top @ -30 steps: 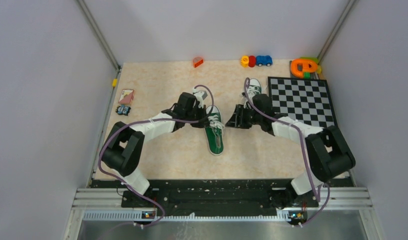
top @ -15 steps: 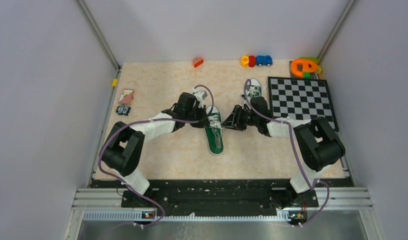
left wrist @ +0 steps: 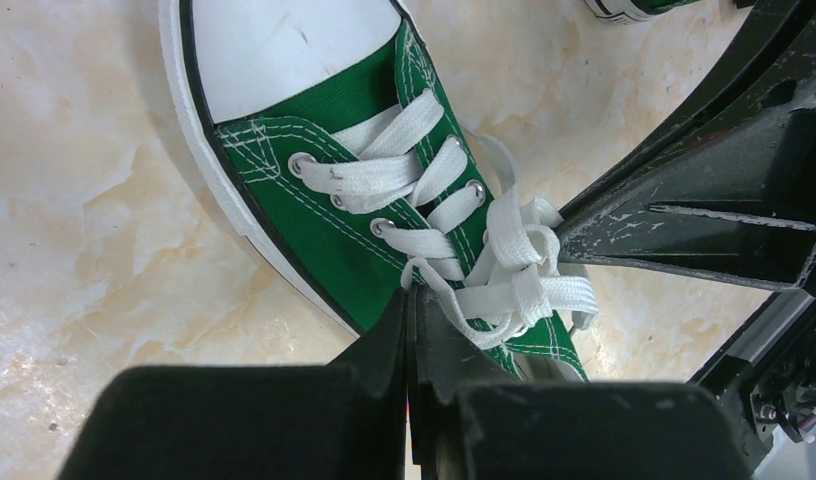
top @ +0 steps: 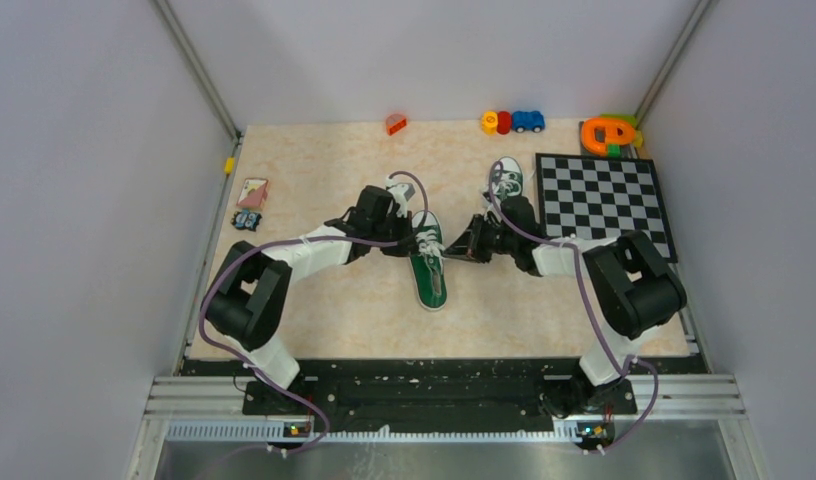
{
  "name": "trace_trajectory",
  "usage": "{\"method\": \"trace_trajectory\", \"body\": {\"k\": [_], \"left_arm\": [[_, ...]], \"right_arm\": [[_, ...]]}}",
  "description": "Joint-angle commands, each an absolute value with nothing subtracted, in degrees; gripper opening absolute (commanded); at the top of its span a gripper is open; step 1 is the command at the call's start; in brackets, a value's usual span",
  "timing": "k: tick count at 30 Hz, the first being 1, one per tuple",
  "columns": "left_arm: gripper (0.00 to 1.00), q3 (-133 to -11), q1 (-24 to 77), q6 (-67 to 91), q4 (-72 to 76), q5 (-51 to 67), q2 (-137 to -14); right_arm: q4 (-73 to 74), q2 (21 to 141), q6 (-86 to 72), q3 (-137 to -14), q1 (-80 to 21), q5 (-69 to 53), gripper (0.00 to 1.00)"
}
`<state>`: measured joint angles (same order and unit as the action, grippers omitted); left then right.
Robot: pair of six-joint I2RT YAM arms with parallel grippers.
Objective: Tie the shoes
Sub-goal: Tie the shoelace on the shoe.
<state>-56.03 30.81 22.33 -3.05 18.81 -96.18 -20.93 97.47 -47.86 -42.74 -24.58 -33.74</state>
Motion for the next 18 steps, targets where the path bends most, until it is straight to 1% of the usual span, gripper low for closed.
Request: {"method": "trace_trajectory", "body": {"k": [1, 8, 18], "left_arm": [[0.0, -56.2, 30.7, 21.1, -3.0, 17.1, -95.4], [0.0, -56.5, 29.9, 22.2, -8.0, 11.4, -95.9], [0.0, -56.3, 28.0, 27.6, -11.4, 8.2, -103.8]], "right_arm": [[-22.5, 97.5, -47.0, -42.9, -24.5, -33.2, 0.0], [-9.8, 94.4, -38.0, -44.4, -24.6, -21.7, 0.0], [-3.4, 96.0, -32.6, -45.4, -26.0, -12.3, 0.0]]}}
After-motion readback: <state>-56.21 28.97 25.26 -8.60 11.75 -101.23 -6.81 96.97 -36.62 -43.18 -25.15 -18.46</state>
